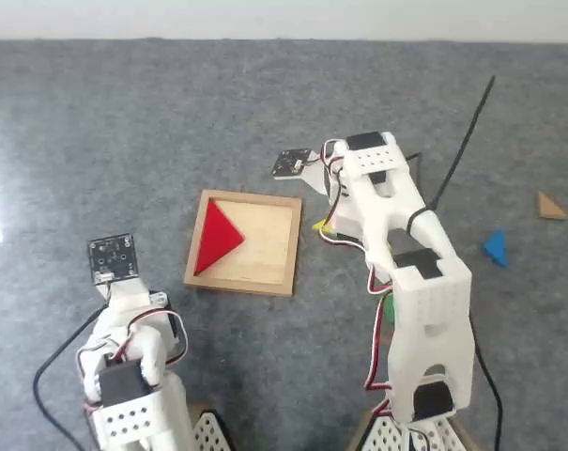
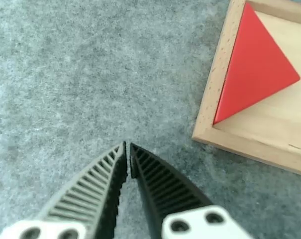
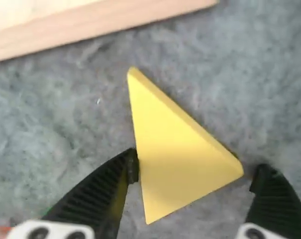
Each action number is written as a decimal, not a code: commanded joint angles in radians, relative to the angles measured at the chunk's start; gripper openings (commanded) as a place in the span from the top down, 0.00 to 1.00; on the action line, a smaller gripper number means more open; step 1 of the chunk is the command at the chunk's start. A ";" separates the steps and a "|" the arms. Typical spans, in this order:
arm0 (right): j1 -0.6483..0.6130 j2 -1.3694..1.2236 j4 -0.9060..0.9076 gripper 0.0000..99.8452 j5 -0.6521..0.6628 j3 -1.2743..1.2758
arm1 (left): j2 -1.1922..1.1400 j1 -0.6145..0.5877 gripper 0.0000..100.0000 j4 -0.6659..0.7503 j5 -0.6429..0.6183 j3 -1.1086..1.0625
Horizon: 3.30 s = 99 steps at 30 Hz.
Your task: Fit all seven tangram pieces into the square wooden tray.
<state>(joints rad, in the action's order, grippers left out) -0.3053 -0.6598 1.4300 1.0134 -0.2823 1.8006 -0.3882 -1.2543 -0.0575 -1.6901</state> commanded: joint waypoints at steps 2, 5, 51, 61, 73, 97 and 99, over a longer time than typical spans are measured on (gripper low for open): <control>-0.039 0.007 0.022 0.65 0.037 -0.052 | 0.017 0.000 0.99 -0.008 0.008 0.007; -0.041 -0.008 0.016 0.73 0.043 -0.055 | 0.017 0.000 0.99 -0.008 0.008 0.007; -0.035 0.116 0.041 0.85 -0.075 -0.058 | 0.017 0.000 0.99 -0.008 0.008 0.007; -0.044 0.257 0.093 0.85 -0.138 -0.058 | 0.017 0.000 0.99 -0.008 0.005 0.007; -0.311 0.274 0.071 0.85 -0.298 -0.127 | 0.017 0.000 0.99 -0.008 0.005 0.007; -0.367 -0.384 0.295 0.79 -1.556 -1.091 | 0.017 0.000 0.99 -0.008 0.005 0.007; -0.375 -0.417 0.288 0.79 -1.694 -1.129 | 0.017 0.000 0.99 -0.008 0.005 0.007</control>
<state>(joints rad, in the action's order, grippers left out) -0.6859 -1.0756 1.7077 -0.4795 -1.3134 1.8006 -0.3882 -1.2543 -0.0575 -1.6901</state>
